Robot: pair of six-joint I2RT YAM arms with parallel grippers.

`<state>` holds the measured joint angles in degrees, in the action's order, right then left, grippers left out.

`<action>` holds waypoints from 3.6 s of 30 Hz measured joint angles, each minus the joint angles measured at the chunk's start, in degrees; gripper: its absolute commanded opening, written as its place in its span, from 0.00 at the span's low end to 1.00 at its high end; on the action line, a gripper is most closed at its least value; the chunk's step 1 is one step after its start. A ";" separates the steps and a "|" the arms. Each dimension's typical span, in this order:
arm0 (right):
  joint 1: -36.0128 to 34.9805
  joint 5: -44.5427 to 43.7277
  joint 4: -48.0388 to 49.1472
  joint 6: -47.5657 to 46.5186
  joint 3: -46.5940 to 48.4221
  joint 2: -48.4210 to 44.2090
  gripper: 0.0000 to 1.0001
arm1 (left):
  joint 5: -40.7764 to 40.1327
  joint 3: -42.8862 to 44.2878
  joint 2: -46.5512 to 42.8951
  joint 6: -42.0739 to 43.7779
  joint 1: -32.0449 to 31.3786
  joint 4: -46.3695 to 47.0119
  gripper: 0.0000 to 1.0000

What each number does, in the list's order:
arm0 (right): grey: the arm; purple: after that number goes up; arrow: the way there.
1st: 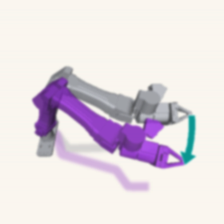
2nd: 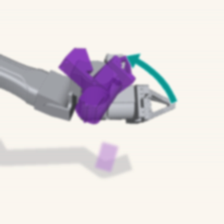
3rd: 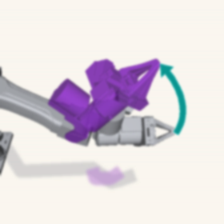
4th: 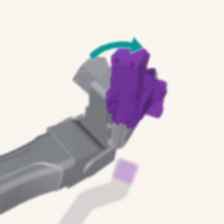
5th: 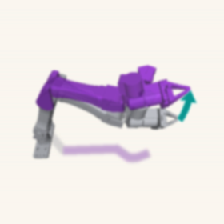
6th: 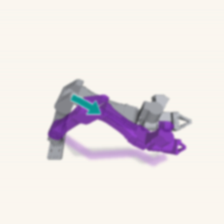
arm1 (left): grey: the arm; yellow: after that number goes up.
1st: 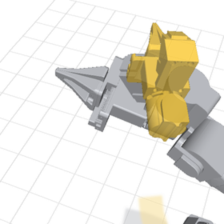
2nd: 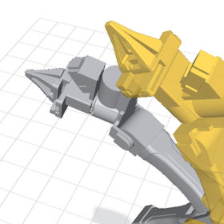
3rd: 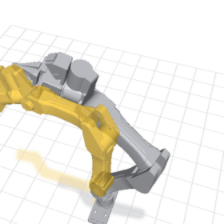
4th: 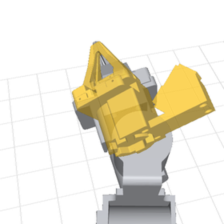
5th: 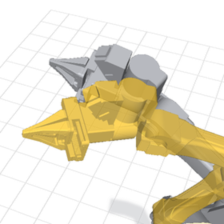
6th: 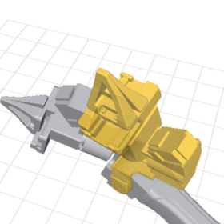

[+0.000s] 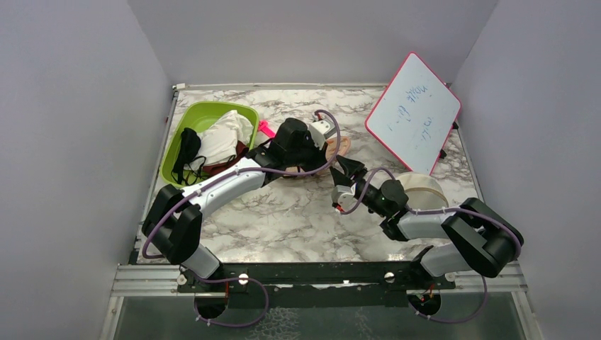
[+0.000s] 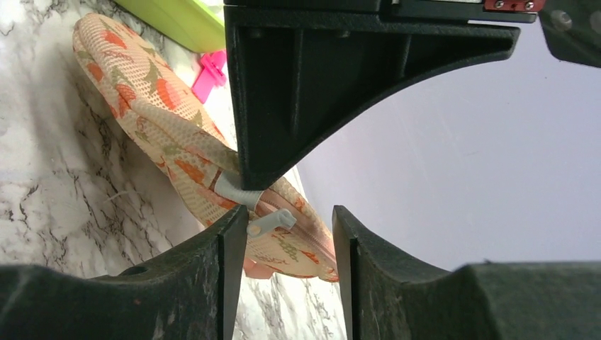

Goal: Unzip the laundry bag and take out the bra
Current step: Unzip the laundry bag at the center of the board.

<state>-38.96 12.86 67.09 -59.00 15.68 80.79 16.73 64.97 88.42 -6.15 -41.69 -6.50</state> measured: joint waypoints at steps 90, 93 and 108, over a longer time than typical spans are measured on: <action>2.56 -2.29 -21.31 36.17 0.24 -11.41 0.01 | -1.55 -12.33 -10.14 20.41 -0.39 7.08 0.41; 2.56 -0.66 -22.32 36.20 0.57 -11.30 0.01 | -0.39 -11.91 -9.55 19.58 -0.44 7.34 0.59; 2.56 1.86 -24.87 36.44 2.16 -10.45 0.01 | 1.86 -8.41 -1.62 13.70 -1.57 7.91 0.63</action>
<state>-36.40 14.72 42.22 -22.57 17.85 70.35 18.59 56.55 86.80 7.55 -43.27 1.41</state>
